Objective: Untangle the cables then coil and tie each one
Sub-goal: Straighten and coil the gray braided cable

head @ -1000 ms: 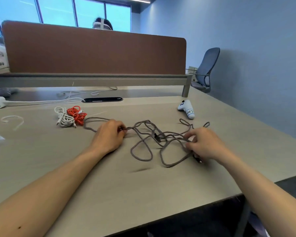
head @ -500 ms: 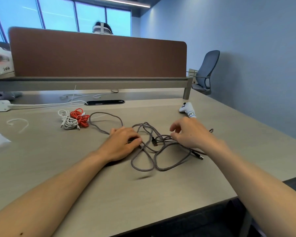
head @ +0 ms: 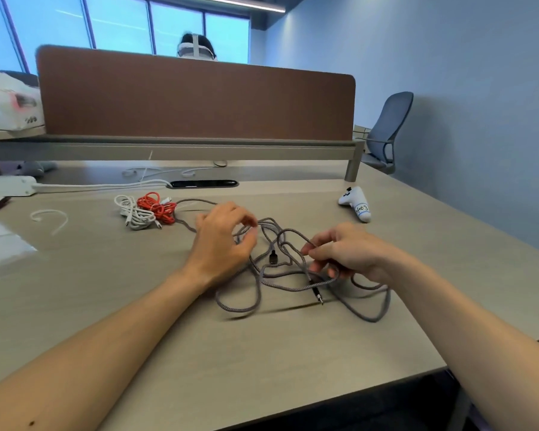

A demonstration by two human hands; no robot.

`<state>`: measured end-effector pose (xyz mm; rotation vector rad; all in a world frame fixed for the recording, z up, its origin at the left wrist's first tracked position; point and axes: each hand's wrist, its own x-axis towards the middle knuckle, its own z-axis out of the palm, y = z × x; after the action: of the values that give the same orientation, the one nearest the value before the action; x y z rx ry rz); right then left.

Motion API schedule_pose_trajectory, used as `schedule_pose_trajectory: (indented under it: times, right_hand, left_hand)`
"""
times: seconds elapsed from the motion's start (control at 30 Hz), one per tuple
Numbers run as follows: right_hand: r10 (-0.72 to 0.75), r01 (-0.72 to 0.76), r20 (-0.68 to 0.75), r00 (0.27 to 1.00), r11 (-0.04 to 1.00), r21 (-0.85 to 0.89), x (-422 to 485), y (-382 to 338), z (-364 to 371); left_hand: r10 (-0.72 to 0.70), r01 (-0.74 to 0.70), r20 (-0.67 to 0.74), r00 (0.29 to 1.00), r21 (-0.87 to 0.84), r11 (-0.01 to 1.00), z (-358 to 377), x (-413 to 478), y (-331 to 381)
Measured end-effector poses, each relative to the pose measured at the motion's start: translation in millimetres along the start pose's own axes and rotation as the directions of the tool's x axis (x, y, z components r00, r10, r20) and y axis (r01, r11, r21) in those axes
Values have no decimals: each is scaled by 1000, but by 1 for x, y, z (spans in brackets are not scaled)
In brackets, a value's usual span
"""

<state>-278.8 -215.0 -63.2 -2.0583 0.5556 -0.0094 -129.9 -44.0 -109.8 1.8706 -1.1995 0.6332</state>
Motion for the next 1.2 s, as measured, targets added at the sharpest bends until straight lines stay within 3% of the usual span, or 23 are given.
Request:
schedule_pose_trajectory:
  times: [0.07, 0.23, 0.37, 0.43, 0.6, 0.67, 0.7, 0.73, 0.8, 0.9, 1.0, 1.2]
  right_hand:
    - [5, -6, 21, 1000, 999, 50, 2, 1, 5]
    - [-97, 91, 70, 993, 992, 91, 5, 4, 16]
    - [-175, 152, 138, 975, 975, 159, 6, 0, 22]
    - [-185, 146, 177, 967, 965, 216, 11, -6, 23]
    - [-245, 143, 216, 945, 904, 402, 32, -23, 22]
    - [-253, 176, 243, 937, 939, 297, 46, -30, 26]
    - [-267, 239, 255, 930, 962, 132, 51, -33, 28]
    - [-290, 322, 274, 917, 944, -78, 57, -35, 31]
    - [-358, 474, 331, 873, 785, -398, 65, -34, 36]
    - [-473, 583, 347, 810, 715, -386, 70, -25, 38]
    - [-537, 603, 278, 796, 673, -428, 80, -18, 37]
    - [-590, 589, 133, 796, 707, -390, 86, -12, 27]
  left_hand:
    - [-14, 45, 138, 990, -228, 973, -3, -4, 12]
    - [-190, 382, 458, 868, -373, 846, 2, -10, 14]
    - [-121, 256, 336, 934, -395, 882, -1, -4, 7]
    - [-154, 270, 297, 942, -403, 874, -5, -3, 2]
    - [-209, 411, 371, 905, -635, 654, -24, -6, -9]
    - [-241, 447, 382, 892, -670, 593, -30, -7, -16]
    - [-255, 468, 397, 882, -663, 585, -31, -7, -18]
    - [-276, 494, 415, 867, -639, 590, -32, -8, -21]
    - [-309, 529, 442, 842, -569, 629, -33, -8, -20]
    - [-286, 516, 486, 826, -446, 732, -34, -10, -21]
    - [-267, 492, 510, 818, -378, 784, -32, -12, -25]
    - [-148, 336, 529, 836, -279, 900, -30, -12, -28]
